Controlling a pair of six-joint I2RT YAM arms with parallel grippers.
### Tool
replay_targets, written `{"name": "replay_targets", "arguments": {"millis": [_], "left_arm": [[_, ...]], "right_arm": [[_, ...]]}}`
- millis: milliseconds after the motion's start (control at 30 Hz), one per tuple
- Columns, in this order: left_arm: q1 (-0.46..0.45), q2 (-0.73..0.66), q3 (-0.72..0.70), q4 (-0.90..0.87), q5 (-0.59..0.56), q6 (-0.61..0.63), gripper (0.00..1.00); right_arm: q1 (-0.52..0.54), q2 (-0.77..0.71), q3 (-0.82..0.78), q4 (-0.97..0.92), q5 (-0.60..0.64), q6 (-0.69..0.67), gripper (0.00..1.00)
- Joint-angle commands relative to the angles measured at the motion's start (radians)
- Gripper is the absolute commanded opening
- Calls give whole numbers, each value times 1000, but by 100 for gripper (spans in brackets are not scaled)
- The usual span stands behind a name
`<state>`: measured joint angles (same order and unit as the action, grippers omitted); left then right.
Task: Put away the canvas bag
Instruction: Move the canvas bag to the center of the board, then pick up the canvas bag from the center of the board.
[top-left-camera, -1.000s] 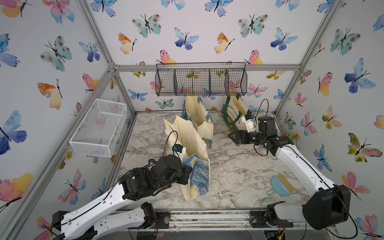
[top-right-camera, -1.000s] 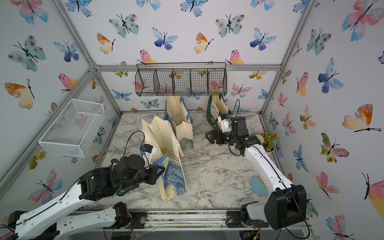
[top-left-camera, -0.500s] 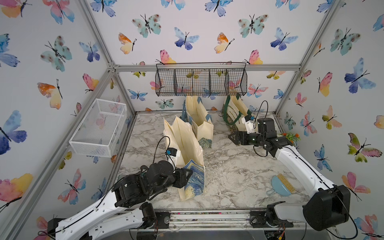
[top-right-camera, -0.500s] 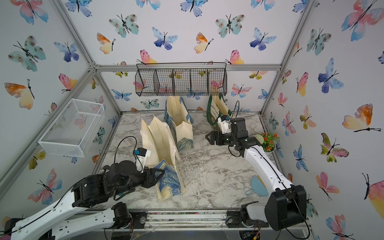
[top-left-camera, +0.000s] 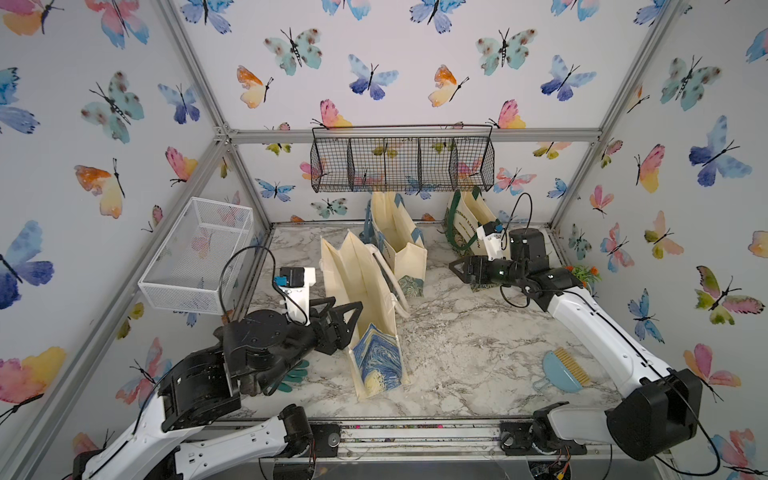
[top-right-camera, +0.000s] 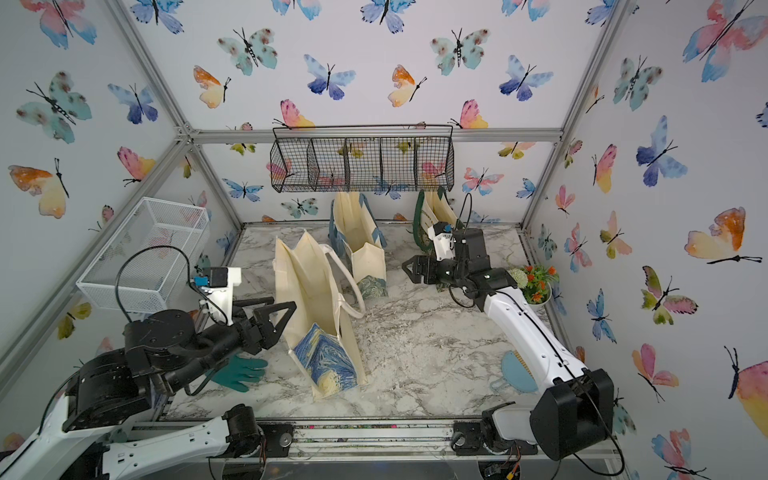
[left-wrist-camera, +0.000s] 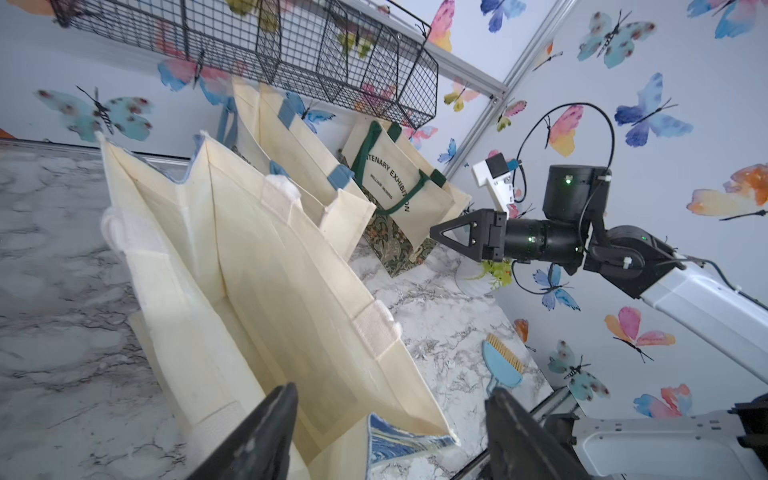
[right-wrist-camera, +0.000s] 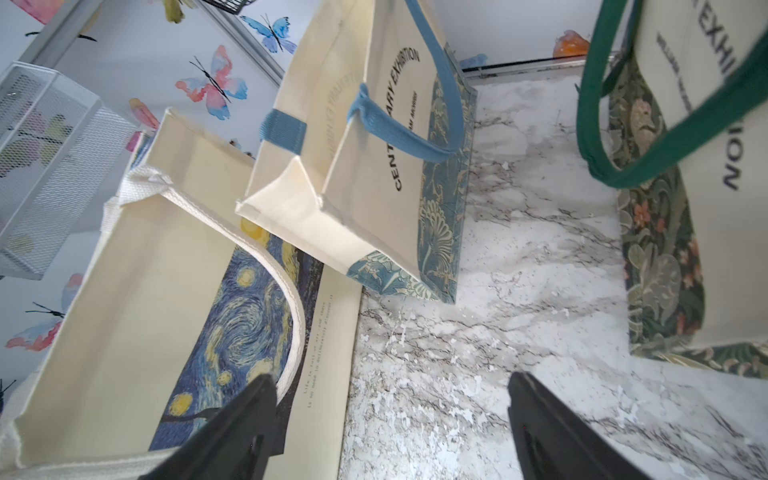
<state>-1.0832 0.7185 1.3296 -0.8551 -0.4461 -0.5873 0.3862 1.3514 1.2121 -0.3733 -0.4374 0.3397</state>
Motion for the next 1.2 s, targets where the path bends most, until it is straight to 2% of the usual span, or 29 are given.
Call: {"name": "replay_targets", "arguments": {"millis": [0,133,233,300,400,433,467,567,833,1033,1167], "left_arm": [[-3,91,82,-207,-217,0,78],[5,208,143,-375,-352,-84,80],[91,243,131,-354,-327,-62,80],[264,231,67,-235,-159,52,76],[661,207,-38,-86,230,172,68],[763,205,-63,-58,315,194,66],[793,211,-84,-36,330,178,65],[805,254,-101,19,362,158,65],[1025,326,-199,252,544,58,61],[1039,390,-184,308,555,59,60],[1040,410,-201,347,613,69,60]], "right_arm": [[37,38,52,7,24,9,91],[100,81,125,-5,48,6,91],[148,128,194,-19,52,2,91],[188,169,256,-47,64,-11,91],[241,229,347,-85,79,-26,91],[249,242,368,-91,80,-25,91],[261,254,389,-93,83,-24,91],[282,298,466,-114,82,-28,91],[328,457,692,-200,58,-39,91],[362,588,898,-303,54,-48,91],[378,630,946,-316,66,-34,91]]}}
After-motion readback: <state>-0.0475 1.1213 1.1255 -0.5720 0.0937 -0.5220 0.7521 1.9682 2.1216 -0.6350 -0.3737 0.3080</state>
